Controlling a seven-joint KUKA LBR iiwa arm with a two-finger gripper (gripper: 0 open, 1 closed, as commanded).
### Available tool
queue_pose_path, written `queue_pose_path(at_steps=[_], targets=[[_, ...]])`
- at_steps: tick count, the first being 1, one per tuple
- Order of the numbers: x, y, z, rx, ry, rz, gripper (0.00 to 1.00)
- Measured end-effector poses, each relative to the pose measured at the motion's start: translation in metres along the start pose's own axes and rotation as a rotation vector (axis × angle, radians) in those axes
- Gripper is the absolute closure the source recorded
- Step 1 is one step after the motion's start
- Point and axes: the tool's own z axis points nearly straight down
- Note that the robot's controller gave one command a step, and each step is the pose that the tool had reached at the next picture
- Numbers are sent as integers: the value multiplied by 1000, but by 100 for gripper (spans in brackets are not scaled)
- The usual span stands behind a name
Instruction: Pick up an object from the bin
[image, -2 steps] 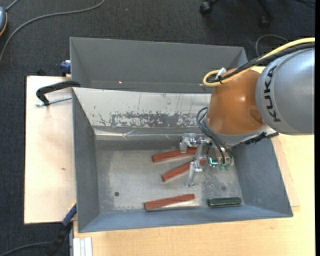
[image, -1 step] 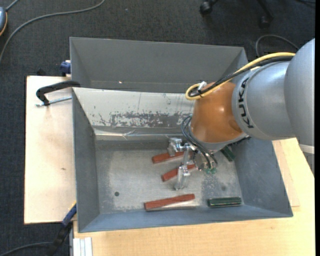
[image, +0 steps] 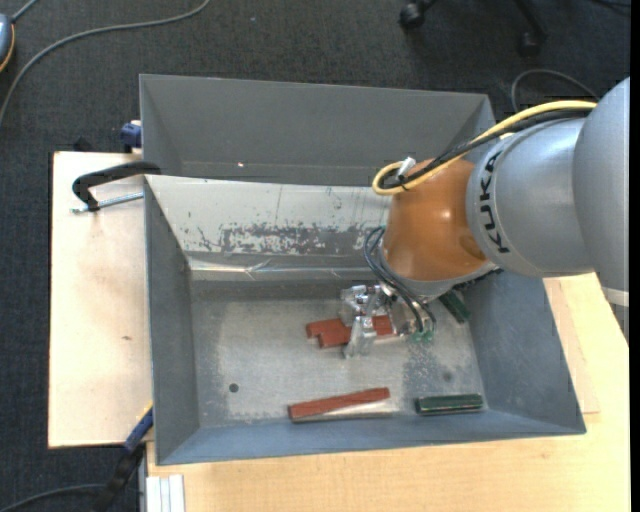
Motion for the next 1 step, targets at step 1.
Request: queue_pose_path(at_steps=[1], targets=[[5, -14, -131, 0, 5, -24, 100]])
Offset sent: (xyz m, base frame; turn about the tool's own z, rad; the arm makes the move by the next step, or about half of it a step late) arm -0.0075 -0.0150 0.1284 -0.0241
